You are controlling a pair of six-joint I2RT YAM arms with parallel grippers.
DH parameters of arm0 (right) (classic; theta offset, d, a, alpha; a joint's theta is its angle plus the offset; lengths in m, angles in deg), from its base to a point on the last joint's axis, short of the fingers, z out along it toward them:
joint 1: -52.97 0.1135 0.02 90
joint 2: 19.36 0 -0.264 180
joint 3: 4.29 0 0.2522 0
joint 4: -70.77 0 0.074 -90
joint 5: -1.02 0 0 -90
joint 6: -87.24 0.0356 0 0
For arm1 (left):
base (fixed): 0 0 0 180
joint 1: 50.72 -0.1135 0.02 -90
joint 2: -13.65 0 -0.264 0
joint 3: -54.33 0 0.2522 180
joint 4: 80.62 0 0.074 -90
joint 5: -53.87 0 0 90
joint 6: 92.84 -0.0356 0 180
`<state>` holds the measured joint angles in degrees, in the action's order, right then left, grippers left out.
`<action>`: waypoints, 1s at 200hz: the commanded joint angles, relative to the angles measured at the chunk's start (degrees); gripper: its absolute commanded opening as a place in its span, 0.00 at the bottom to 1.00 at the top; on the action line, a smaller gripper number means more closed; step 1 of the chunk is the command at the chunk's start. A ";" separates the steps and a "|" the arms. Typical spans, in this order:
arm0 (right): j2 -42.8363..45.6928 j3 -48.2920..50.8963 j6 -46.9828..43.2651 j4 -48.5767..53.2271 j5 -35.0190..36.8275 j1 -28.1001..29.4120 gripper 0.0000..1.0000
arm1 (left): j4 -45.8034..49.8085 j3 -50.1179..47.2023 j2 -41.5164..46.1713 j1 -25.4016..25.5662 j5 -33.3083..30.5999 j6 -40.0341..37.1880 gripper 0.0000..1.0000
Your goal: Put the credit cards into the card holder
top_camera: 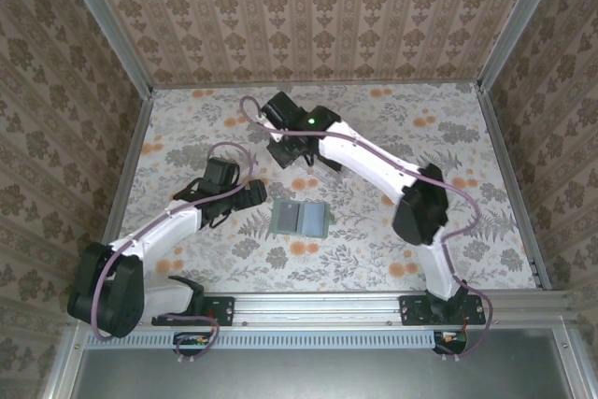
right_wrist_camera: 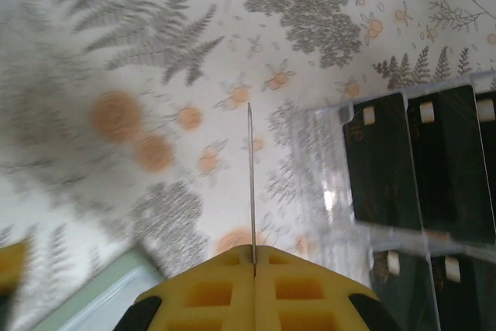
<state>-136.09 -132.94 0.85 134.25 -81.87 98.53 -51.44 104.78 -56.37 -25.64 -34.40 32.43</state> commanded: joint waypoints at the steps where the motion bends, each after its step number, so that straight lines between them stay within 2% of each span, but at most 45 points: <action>1: 9.23 13.32 13.23 -8.03 -3.97 1.46 0.00 | 2.76 -1.51 2.22 0.59 -0.76 -1.11 1.00; 25: 16.93 29.43 24.21 -18.03 -6.76 3.22 0.00 | 3.23 -2.25 3.17 0.67 -1.68 -0.51 1.00; 38: 19.41 36.09 28.40 -22.43 -6.81 4.87 0.00 | 3.47 -2.32 3.31 2.90 -2.14 -0.34 1.00; 88: 21.94 49.11 37.14 -29.02 -3.88 10.22 0.00 | 3.14 -3.33 2.92 5.49 -3.91 0.83 1.00; 138: 21.77 52.40 34.89 -27.28 -0.47 9.56 0.00 | 2.93 -3.60 2.34 7.85 -4.96 1.82 1.00; 200: 20.43 53.46 28.22 -23.99 2.75 5.38 0.00 | 3.61 -4.28 3.64 9.88 -6.13 3.28 1.00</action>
<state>-116.09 -80.23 32.92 107.65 -82.50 105.41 -49.04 101.61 -53.98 -16.54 -39.12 34.03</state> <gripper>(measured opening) 0.043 0.997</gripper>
